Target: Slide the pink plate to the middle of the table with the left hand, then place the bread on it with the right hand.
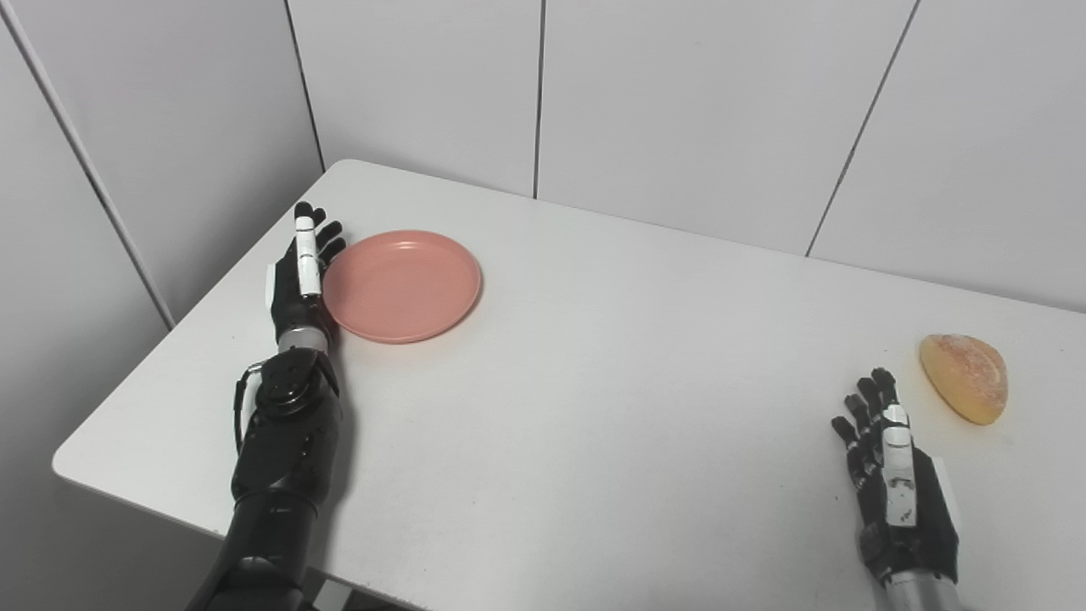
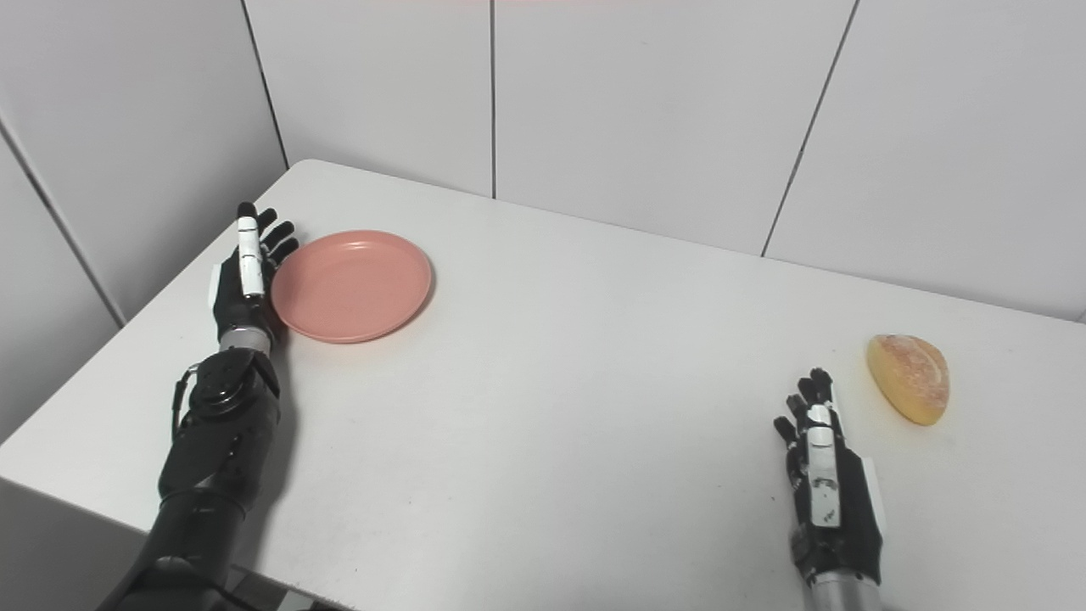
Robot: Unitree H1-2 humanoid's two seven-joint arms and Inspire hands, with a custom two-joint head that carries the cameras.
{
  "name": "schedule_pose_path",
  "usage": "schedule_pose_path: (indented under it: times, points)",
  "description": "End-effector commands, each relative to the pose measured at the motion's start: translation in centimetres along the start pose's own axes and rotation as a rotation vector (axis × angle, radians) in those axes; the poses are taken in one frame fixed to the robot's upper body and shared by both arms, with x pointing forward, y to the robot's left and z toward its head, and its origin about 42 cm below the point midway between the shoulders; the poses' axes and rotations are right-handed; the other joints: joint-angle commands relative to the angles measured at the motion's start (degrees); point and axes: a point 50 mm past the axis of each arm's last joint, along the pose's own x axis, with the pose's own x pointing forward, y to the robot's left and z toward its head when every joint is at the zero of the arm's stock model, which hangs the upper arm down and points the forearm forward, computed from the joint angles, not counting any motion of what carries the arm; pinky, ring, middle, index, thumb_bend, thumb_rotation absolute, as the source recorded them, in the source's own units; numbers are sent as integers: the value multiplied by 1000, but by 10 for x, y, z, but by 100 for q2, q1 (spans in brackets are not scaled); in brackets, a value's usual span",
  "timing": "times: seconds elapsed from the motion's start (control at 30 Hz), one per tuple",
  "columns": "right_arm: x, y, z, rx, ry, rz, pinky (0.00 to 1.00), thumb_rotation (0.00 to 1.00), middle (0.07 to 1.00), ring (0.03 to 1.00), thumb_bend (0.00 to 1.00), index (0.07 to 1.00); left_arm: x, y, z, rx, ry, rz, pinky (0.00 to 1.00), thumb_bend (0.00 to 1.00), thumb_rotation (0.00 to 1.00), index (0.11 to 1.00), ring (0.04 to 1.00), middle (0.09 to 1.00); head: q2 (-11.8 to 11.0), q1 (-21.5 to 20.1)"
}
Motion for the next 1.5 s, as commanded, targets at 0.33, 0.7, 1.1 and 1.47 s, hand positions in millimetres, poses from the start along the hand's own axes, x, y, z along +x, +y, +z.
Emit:
schedule_pose_path:
  times: [0.33,0.7,1.1,1.47]
  points:
    - [9,4,16,-18,-65,19,1000,941,1000,1000,773,1000,-6,-50,15,34,-17,-181,867,725,1000,843,863,844,41,-93]
    - [9,4,17,-19,-56,14,1000,934,1000,1000,781,1000,-28,-92,13,120,-3,-357,864,697,1000,865,882,870,91,-84]
    - [9,1,18,-16,-52,10,1000,924,1000,1000,779,1000,-45,-125,10,139,0,-474,878,673,1000,884,896,893,113,-75]
    - [11,5,17,-7,-51,13,1000,932,1000,1000,759,1000,-66,-147,4,108,25,-554,897,674,1000,913,920,920,153,-257]
